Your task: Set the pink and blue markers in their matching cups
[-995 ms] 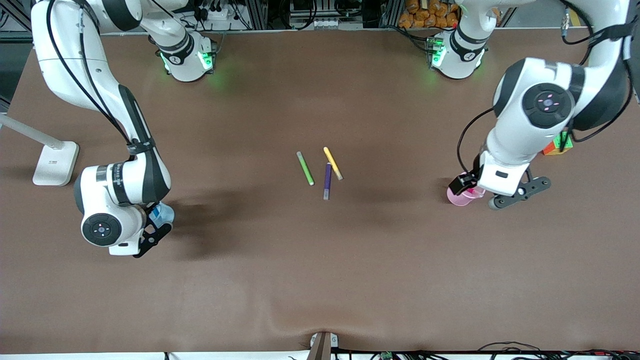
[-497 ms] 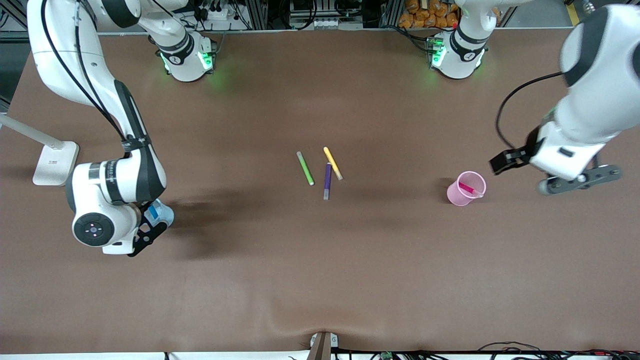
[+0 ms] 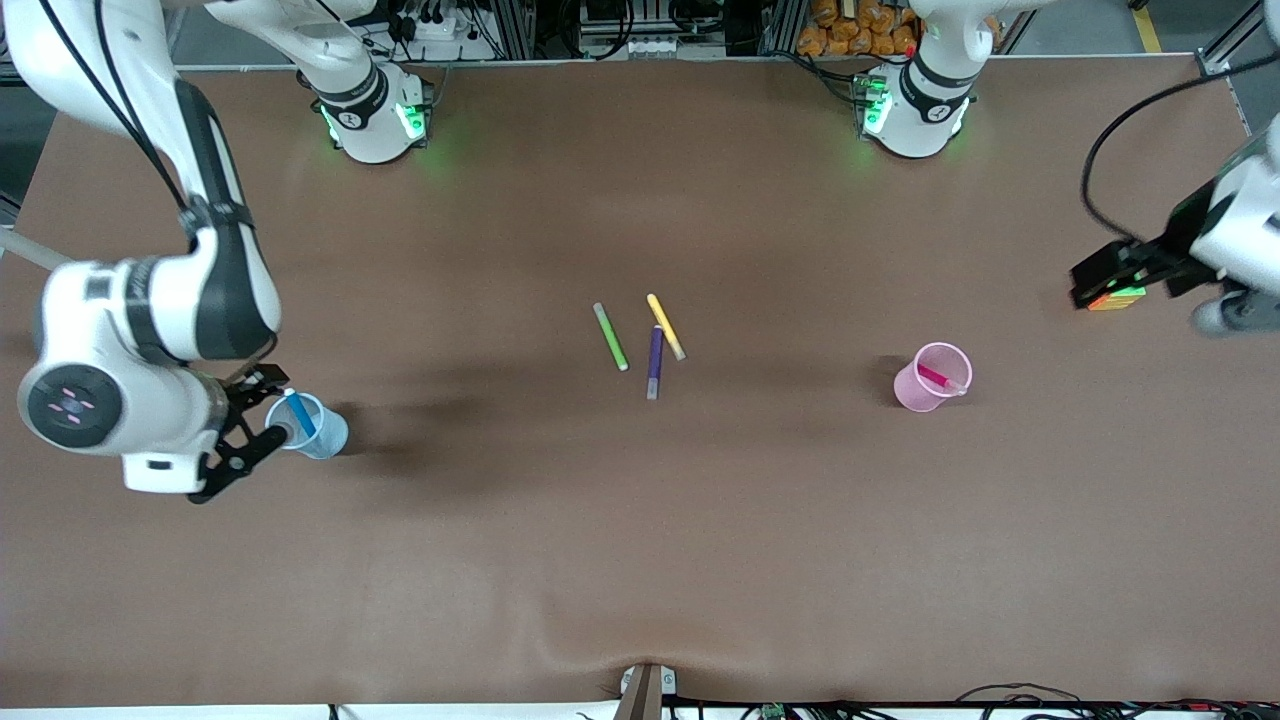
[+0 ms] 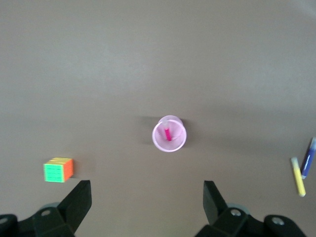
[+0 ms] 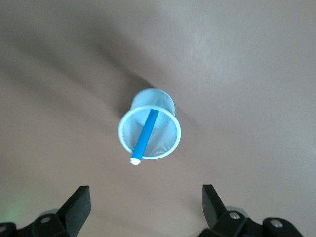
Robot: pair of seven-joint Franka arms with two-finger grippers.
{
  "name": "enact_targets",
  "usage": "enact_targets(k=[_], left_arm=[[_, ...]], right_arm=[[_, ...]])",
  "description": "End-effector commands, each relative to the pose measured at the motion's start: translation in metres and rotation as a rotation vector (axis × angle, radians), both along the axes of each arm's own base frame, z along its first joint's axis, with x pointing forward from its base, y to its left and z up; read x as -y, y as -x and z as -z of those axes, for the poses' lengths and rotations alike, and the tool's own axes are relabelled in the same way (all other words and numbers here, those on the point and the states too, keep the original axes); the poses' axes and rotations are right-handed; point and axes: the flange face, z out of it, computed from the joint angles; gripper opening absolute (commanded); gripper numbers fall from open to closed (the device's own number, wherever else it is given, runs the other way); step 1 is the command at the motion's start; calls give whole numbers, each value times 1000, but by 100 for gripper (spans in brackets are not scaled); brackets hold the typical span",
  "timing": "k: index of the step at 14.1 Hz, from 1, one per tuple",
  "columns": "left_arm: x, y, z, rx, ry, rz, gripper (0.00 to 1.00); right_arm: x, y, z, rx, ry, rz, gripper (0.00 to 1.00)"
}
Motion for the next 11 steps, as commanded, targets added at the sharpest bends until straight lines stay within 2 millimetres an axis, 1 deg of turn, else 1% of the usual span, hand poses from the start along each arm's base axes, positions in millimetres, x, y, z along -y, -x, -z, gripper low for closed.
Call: enact_targets(k=[1,3,5,7,9,10,11], left_arm=[[-38,30,-25,-32,33,59,100],[-54,43,-29,-62,54,93,100],[-56,56,-28,-72,58,91,100],[-56,61,-25,-77,56,92,100],[-54,66,-22,-80,57,96,100],[-54,70,-23,-71,54,96,100],[-53,73,-26,-60,48,97,100]], right_arm=[[19,18,-50,33,-37,76,100],[30,28,-81,67,-45,170,100],[41,37,-110,107,-57,196,100],[55,50,-139,138,-61,227,100],[57,68,-166,145,-41,288,100],[59,79,-183,150,-40,301,100],[59,86,-193,162,-41,317,100]])
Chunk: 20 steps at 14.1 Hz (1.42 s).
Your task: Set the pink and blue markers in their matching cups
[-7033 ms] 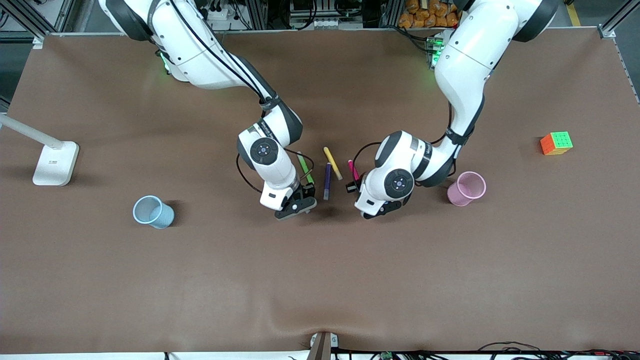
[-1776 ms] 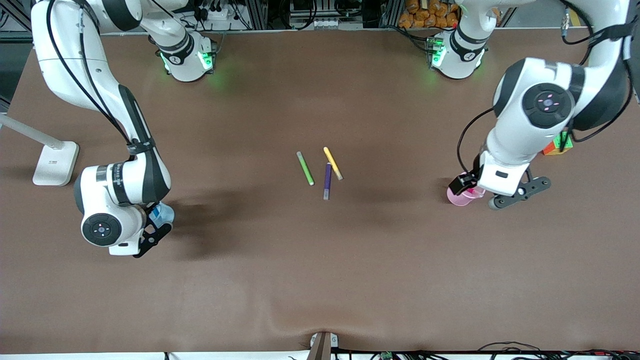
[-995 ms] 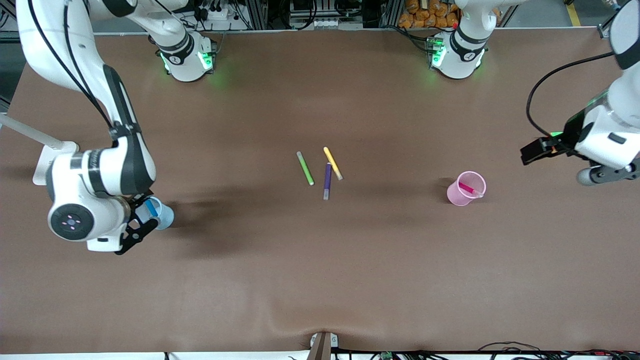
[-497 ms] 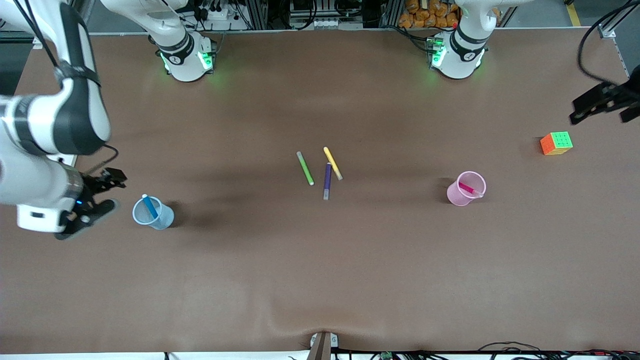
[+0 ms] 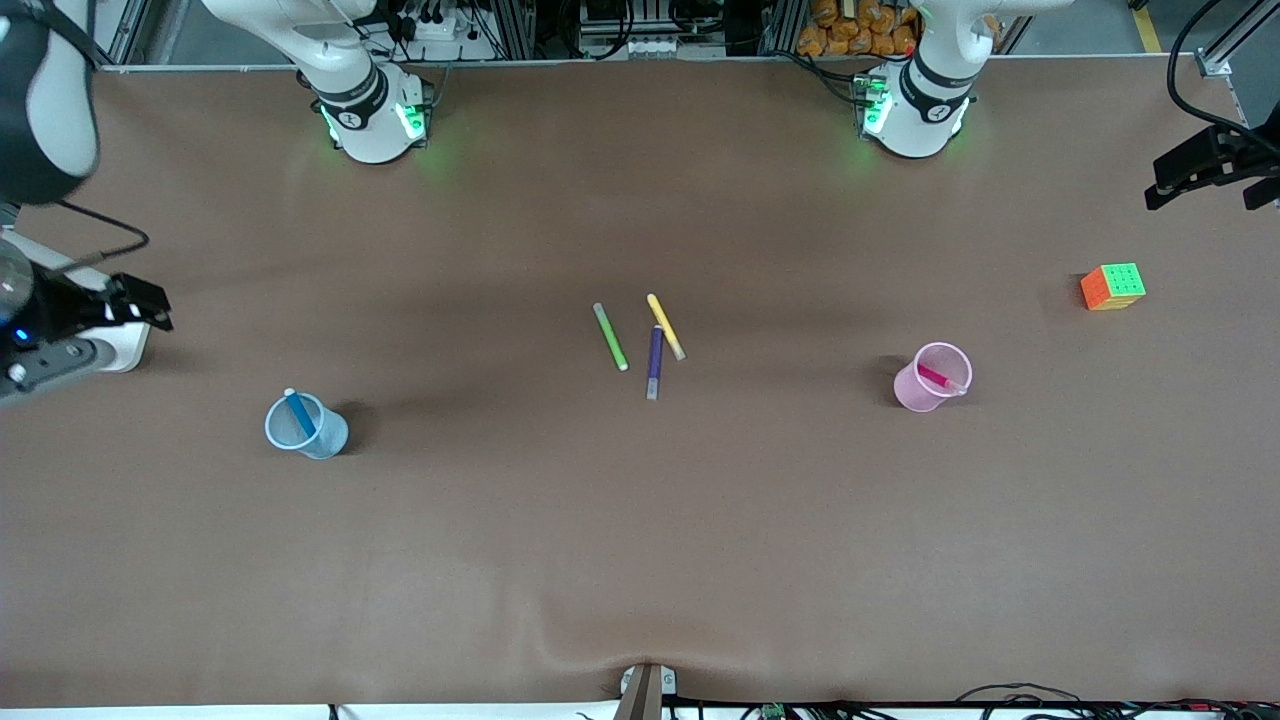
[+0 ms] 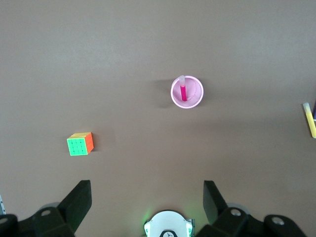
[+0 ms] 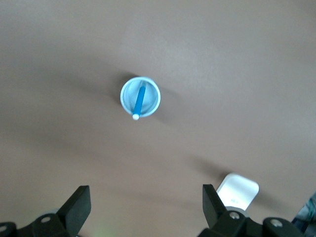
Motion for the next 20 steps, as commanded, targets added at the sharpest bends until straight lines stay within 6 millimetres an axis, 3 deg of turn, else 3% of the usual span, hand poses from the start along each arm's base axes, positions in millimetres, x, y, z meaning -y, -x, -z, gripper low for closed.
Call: enact_targets(k=[1,3,7,14,20], left_arm=[[1,18,-5,27,1,6,100],[2,26,-5,48,3,1,100],[2,27,-1,57,3,-7,100],[22,27,0,60,-4,-45,100],[41,27,5,49,9,1,100]], right_arm=[[1,28,-31,13,-11,65,100],[3,41,-50,36,-24,117,100],[3,63,-60,57,-109,293,100],[8,90,-48,142,-155,341,100],[8,108,-64,159,-154,336,100]])
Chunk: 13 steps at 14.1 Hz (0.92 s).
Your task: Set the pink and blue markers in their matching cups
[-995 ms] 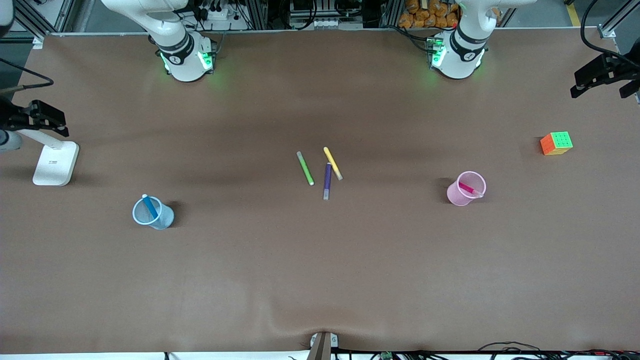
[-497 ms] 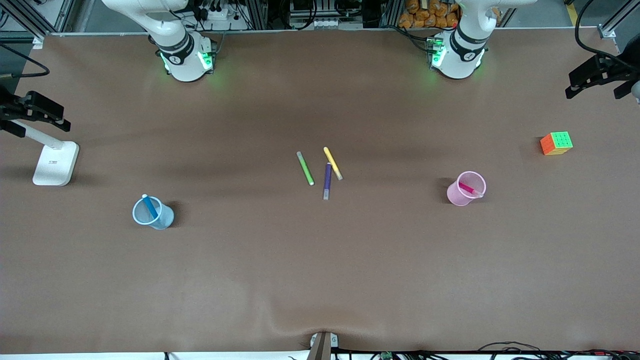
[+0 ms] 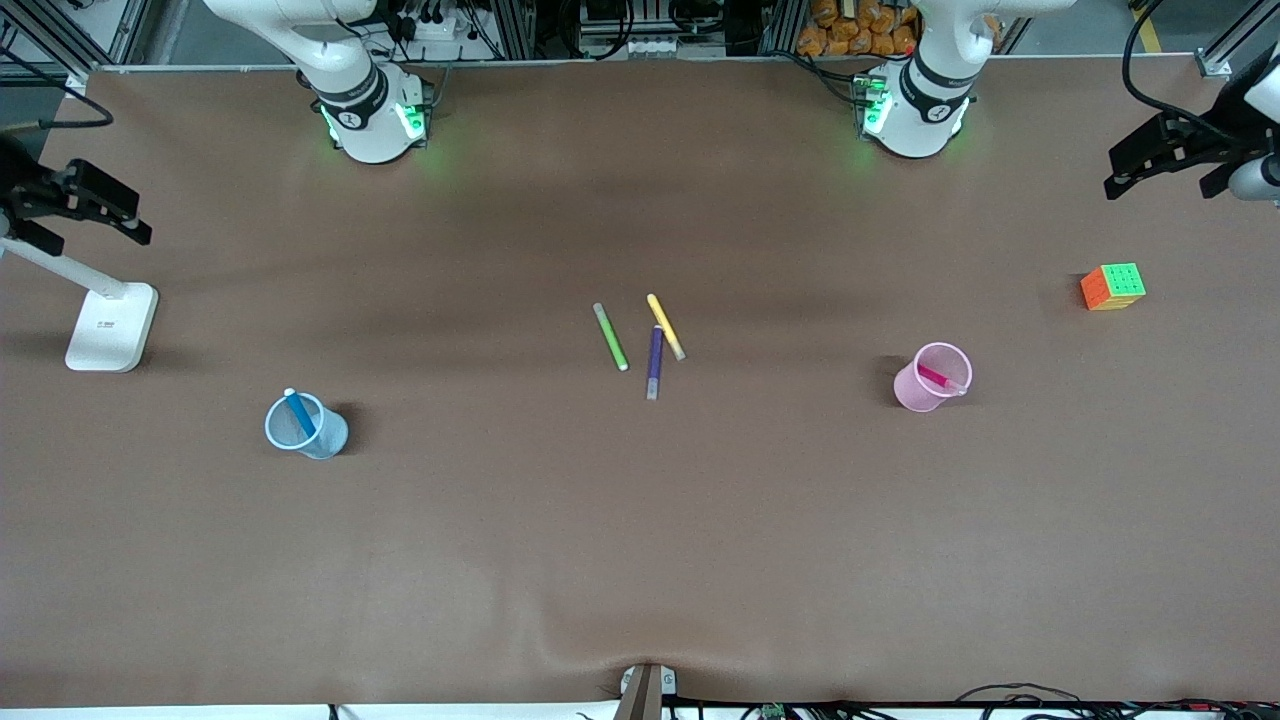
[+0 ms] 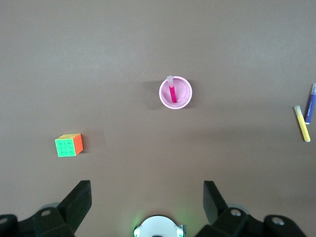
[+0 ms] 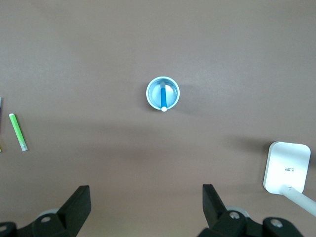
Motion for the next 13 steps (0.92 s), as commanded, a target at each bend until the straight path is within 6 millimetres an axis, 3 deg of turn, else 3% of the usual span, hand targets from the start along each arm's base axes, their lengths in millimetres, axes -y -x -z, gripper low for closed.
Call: enact_targets(k=[1,7,13], left_arm=[[5,5,-2,12,9,10,100],[10,7,-4,11,10,-1,100],[10,5,-6,17,10,0,100]], right_arm=[[0,13,-2,6,-8,5,100],[4,13,-6,-5,11,-11,100],[35,16,-14,10,22,-80,100]])
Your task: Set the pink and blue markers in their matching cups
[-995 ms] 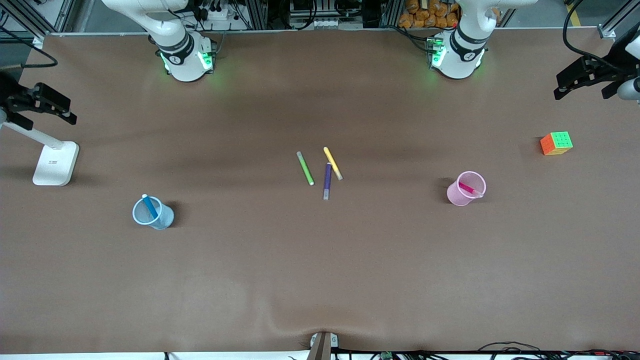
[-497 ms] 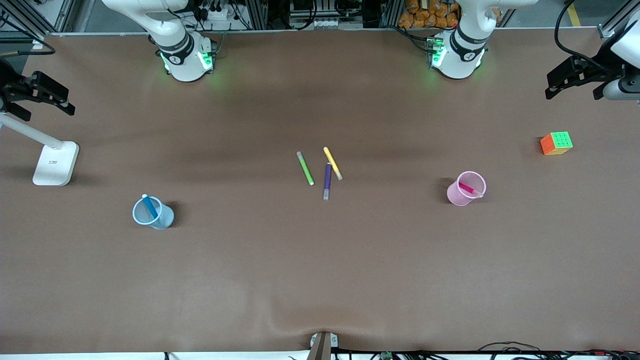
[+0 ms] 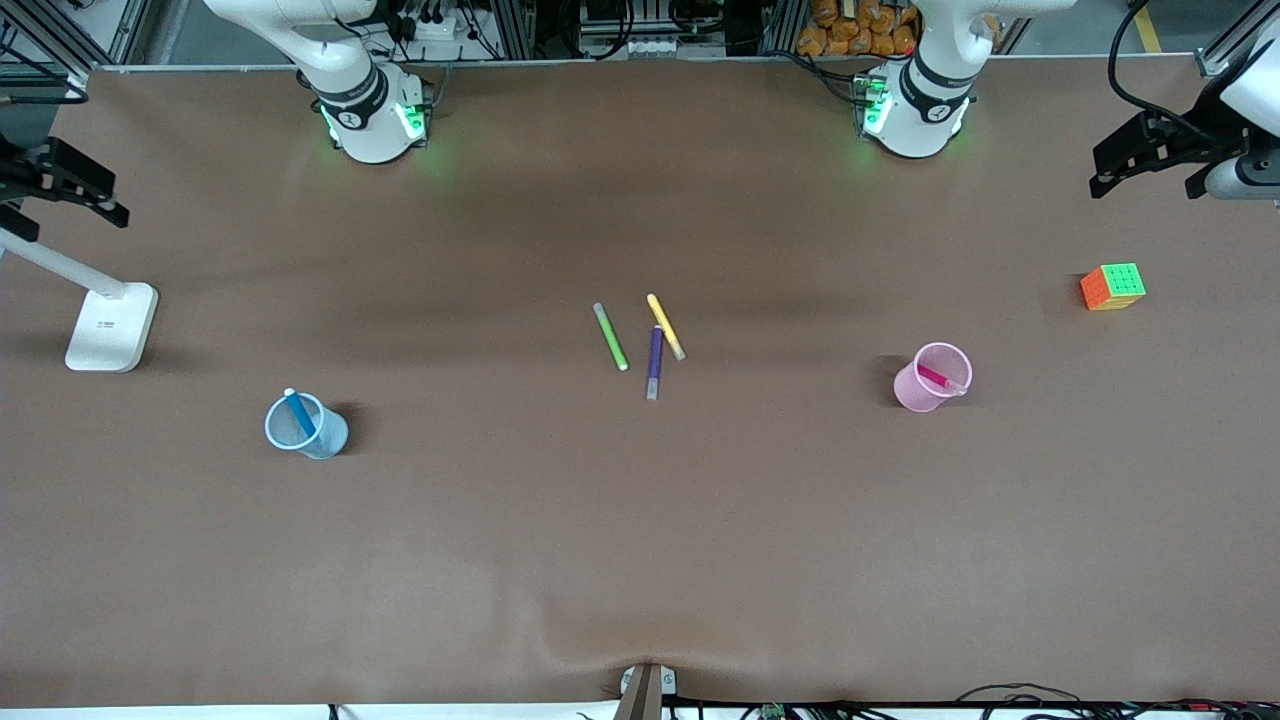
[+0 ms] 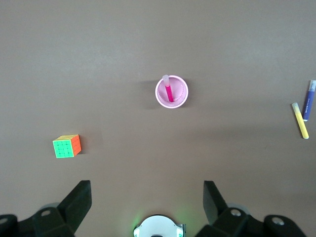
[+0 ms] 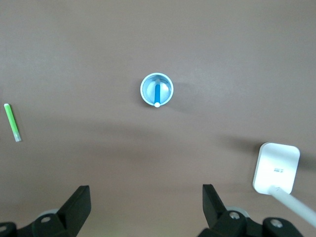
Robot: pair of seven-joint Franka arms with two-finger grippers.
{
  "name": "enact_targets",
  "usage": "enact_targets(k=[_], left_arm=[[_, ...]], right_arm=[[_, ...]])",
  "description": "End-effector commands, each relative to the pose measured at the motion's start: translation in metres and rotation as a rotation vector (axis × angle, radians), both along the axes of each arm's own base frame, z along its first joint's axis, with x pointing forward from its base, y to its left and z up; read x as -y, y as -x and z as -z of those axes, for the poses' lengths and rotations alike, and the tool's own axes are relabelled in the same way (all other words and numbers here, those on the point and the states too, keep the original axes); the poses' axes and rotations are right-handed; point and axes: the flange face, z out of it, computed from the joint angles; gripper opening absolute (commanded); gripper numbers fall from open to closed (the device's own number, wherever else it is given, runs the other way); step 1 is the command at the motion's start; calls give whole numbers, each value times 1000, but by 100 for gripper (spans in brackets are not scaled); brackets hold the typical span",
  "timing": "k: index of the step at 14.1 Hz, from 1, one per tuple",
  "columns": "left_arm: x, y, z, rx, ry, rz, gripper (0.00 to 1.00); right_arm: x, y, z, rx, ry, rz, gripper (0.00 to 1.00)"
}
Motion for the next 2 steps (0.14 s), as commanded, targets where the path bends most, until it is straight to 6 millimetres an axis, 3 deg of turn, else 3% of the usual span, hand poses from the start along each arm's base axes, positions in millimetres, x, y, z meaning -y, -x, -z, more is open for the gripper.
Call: enact_targets(k=[1,2], left_arm=[[3,4,-8,19,10,-12,100],[3,4,-8,19,12,-11,100]], right_arm=[[7,7,-8,5,24,-14,100],[6,8,-8,2,22,25,100]])
